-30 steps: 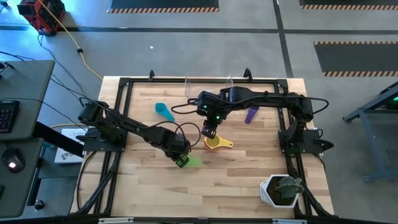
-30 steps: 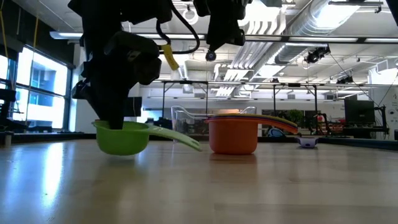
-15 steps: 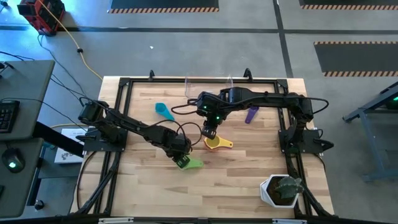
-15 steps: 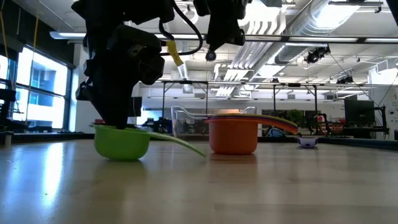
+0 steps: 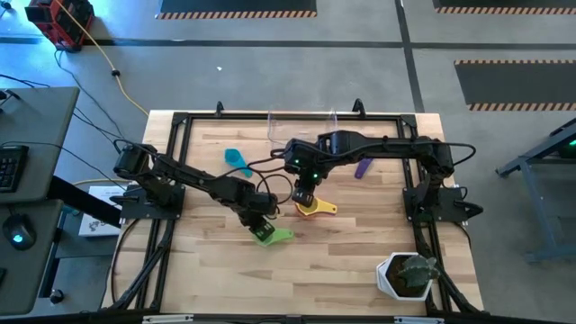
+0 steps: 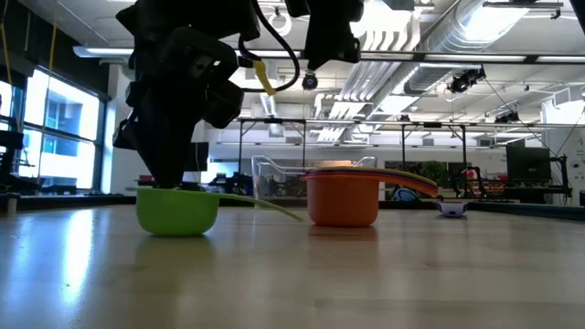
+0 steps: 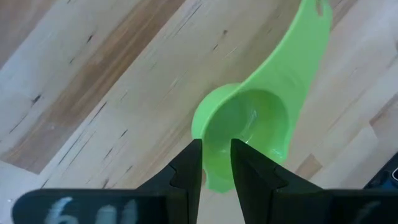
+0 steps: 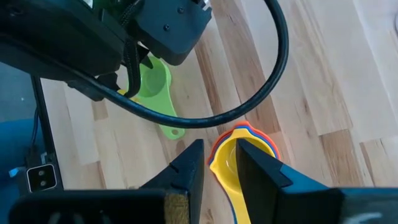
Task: Nest measuring cups in basket
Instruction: Stack the green measuring cup on top of the yellow measuring cup
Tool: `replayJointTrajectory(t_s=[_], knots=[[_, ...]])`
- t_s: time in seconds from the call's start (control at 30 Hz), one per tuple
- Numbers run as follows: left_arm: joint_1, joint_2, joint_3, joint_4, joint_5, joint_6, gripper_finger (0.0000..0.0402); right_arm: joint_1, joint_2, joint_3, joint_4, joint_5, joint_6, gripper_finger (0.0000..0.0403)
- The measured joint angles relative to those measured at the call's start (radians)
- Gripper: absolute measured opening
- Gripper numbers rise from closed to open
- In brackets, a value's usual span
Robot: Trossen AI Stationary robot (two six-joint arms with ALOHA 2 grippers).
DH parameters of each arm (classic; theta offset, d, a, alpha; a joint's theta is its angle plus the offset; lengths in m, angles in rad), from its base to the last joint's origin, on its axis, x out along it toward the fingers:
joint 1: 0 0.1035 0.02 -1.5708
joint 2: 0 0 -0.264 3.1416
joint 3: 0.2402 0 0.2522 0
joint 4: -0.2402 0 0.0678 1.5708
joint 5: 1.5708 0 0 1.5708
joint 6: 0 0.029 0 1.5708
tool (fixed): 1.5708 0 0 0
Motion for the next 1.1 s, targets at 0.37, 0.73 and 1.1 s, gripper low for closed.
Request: replayJointTrajectory(t_s=[0.37,0.73,1.1], knots=[[0.000,-0.062,0.000,-0.087,-0.047,0.009,0.0076,0.011,0.000,0.000,-0.004,0.000,0.004,0.0085],[0.000,-0.245,0.000,-0.385,-0.109,-0.056,0.0076,0.053,0.000,0.001,0.003,-0.003,0.003,0.0085],[0.000,-0.452,0.000,-0.515,-0.140,-0.185,0.0076,0.099,0.016,0.000,0.168,-0.001,-0.161,0.0085]])
